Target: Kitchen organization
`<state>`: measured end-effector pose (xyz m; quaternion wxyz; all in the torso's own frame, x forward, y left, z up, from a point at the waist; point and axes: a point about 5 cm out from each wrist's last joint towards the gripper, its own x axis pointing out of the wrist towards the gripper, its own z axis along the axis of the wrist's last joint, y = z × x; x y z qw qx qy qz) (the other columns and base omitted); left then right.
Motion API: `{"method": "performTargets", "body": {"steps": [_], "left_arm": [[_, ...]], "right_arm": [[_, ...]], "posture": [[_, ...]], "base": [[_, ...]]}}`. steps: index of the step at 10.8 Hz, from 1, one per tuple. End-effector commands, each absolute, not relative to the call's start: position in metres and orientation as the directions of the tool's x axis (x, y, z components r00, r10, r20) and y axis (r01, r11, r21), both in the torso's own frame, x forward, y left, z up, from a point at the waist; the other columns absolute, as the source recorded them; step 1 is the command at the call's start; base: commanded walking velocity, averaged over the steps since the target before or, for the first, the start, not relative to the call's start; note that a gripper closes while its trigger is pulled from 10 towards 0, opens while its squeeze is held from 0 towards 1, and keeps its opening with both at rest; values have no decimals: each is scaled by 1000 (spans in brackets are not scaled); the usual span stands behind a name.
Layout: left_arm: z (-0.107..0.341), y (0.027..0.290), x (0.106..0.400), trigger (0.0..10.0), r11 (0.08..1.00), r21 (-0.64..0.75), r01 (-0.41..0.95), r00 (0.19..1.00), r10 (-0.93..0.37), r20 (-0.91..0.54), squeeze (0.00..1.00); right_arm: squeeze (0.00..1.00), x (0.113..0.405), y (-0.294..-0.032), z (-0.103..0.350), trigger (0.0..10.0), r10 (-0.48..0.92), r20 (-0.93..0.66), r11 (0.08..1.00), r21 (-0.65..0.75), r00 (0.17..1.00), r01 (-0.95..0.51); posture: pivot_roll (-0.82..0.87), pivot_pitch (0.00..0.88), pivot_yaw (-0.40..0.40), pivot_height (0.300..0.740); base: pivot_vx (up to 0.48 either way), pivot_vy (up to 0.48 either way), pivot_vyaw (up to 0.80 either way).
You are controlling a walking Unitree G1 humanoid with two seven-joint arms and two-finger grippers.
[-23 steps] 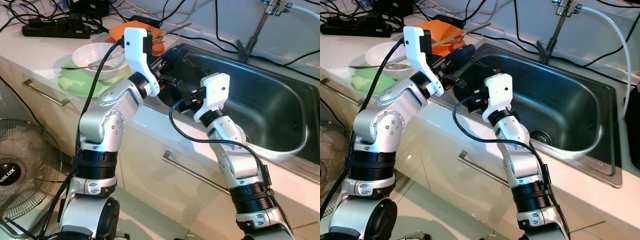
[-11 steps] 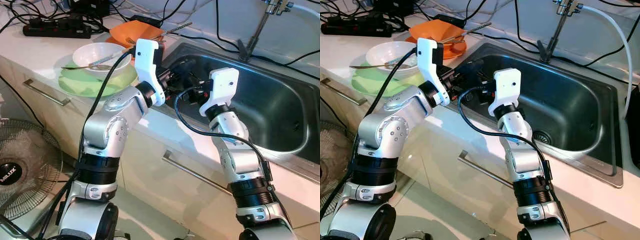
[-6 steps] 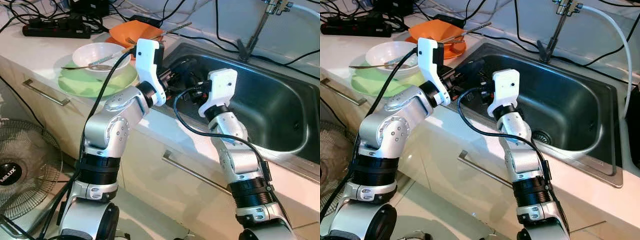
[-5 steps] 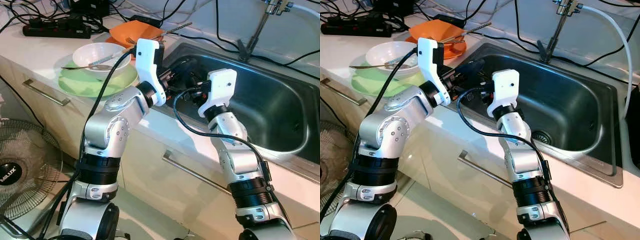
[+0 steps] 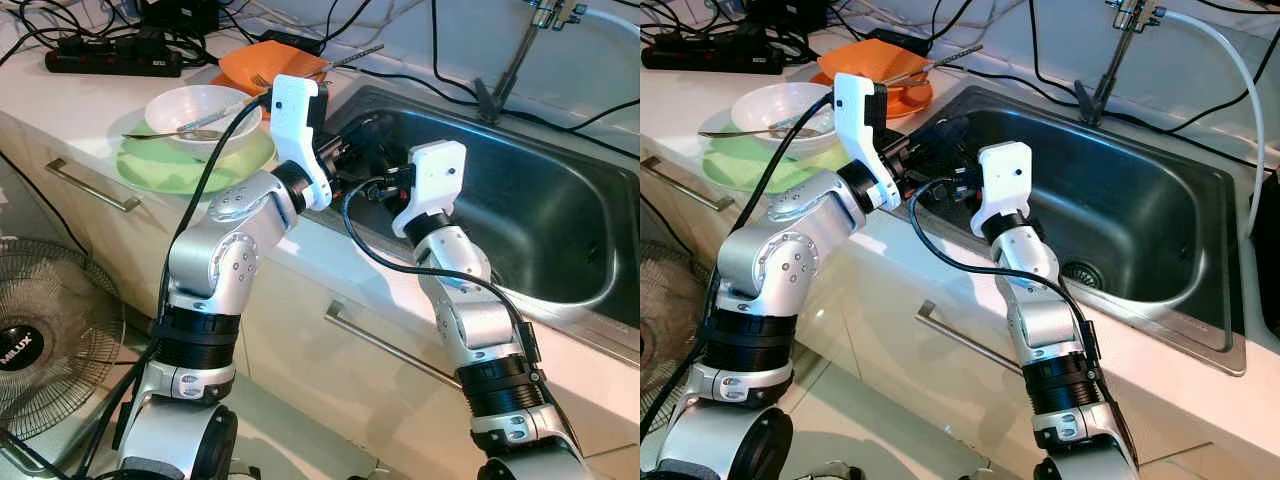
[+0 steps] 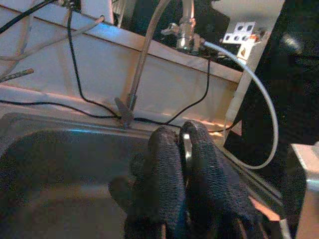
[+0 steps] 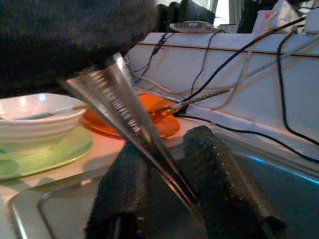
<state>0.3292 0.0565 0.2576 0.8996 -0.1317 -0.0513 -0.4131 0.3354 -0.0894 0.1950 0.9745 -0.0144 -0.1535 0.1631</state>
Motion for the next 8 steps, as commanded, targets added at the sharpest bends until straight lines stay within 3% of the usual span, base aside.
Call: {"method": "performTargets", "body": {"steps": [1, 8], "left_arm": [[267, 57, 326, 10000, 615, -168, 771, 637, -732, 242, 1000], [272, 60, 329, 10000, 637, -170, 751, 658, -702, 274, 1000]], "right_arm": [[0, 337, -99, 194, 0, 284, 296, 959, -64, 912, -278], [0, 340, -103, 195, 0, 256, 300, 966, -59, 919, -250]], "posture": [[-38, 41, -59, 740], [-36, 38, -64, 740]], "base": [[0, 0, 0], [0, 0, 0]]}}
